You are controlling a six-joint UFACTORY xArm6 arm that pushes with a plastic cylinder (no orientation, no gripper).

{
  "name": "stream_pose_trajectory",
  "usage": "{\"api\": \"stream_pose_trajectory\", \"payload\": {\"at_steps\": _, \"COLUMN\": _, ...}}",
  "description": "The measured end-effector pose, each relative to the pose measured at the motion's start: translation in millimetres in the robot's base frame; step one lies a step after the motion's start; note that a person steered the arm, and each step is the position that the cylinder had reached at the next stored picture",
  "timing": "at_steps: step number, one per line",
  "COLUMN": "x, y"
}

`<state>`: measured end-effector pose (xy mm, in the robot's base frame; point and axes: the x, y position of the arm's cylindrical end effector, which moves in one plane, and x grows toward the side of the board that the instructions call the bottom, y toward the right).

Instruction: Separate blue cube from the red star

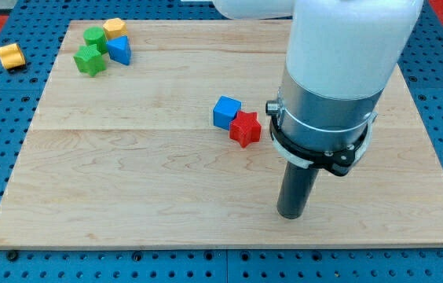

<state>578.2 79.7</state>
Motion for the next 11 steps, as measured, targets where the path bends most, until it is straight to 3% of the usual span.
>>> {"api": "stream_pose_trajectory", "payload": {"at_steps": 2, "x": 0.0, "y": -10.2}}
{"api": "stream_pose_trajectory", "payload": {"at_steps": 4, "x": -1.0, "y": 22.1}}
{"api": "stream_pose_trajectory", "payload": {"at_steps": 5, "x": -13.7, "y": -31.3}}
{"api": "stream_pose_trajectory", "payload": {"at_steps": 7, "x": -124.2, "y": -45.2}}
{"api": "stream_pose_trajectory", "payload": {"at_steps": 9, "x": -153.2, "y": -126.4}}
{"api": "stream_pose_trajectory", "payload": {"at_steps": 11, "x": -203.5, "y": -102.5}}
